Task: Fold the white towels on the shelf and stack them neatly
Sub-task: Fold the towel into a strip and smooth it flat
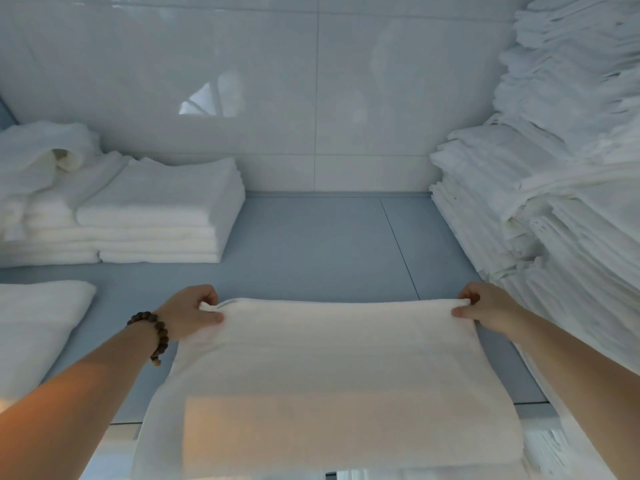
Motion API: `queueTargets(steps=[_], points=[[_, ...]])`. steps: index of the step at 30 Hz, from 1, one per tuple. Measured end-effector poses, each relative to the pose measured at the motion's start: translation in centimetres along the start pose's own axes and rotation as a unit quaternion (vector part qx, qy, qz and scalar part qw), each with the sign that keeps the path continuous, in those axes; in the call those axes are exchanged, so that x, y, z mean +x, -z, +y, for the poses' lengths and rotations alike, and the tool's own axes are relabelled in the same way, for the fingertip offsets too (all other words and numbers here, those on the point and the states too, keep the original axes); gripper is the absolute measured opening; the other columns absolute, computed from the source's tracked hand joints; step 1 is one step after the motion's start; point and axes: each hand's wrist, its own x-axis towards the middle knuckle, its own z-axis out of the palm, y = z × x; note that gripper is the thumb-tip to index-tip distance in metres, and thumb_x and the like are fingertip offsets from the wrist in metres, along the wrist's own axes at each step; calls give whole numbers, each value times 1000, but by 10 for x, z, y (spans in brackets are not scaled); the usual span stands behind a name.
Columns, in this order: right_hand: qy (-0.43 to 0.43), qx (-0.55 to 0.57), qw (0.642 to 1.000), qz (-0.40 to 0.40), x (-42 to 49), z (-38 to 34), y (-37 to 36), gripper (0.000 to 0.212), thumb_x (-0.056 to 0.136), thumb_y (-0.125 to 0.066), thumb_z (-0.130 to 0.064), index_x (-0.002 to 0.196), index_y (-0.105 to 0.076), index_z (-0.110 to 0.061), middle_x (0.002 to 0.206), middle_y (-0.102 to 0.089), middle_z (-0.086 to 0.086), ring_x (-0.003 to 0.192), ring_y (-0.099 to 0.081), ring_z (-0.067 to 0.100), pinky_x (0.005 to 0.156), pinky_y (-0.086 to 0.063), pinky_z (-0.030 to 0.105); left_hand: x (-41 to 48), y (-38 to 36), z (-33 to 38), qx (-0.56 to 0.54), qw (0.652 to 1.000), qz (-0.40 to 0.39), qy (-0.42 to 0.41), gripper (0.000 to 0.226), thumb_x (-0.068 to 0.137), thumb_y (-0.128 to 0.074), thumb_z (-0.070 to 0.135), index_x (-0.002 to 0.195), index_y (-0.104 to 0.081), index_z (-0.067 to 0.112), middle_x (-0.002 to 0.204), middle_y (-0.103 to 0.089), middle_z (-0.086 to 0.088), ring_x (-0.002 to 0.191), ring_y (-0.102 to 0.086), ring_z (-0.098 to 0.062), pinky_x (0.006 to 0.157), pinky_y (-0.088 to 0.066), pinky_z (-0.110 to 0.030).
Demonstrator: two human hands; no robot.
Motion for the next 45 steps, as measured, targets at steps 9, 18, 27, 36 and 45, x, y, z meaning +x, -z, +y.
queueTargets(steps=[9,18,27,36,45], points=[[111,122,982,93,-73,-59,23,22,70,-75,2,76,-63,-15,68,-57,-2,61,-51,3,55,-37,8,-15,5,108,-60,986,38,-148,61,77,-76,23,129,-45,24,132,-44,4,122,-42,-14,106,-31,-27],[221,174,953,112,-180,-121,29,26,68,-77,1,87,-66,-14,76,-63,-3,67,-56,-1,66,-41,8,-98,-16,272,-100,938,-108,-313,74,75,-78,20,138,-38,21,136,-50,2,124,-46,-9,105,-36,-27],[269,205,931,139,-262,-147,52,42,76,-77,-21,112,-56,-23,107,-61,-10,94,-58,1,79,-45,20,-179,53,301,-119,941,25,-316,23,77,-74,15,67,-54,14,63,-49,5,60,-44,-11,53,-30,-20],[228,138,959,99,-330,-134,85,21,79,-73,-13,96,-61,-14,86,-63,-2,77,-57,11,64,-39,13,-252,140,279,-206,917,169,-296,12,84,-66,9,86,-55,4,72,-52,0,64,-46,-11,49,-34,-10],[338,156,915,158,-356,-165,128,25,75,-73,0,79,-54,-16,62,-44,-7,52,-33,4,52,-26,18,-296,170,225,-87,924,216,-305,29,86,-66,13,102,-50,30,85,-58,1,69,-55,-16,62,-43,-23]])
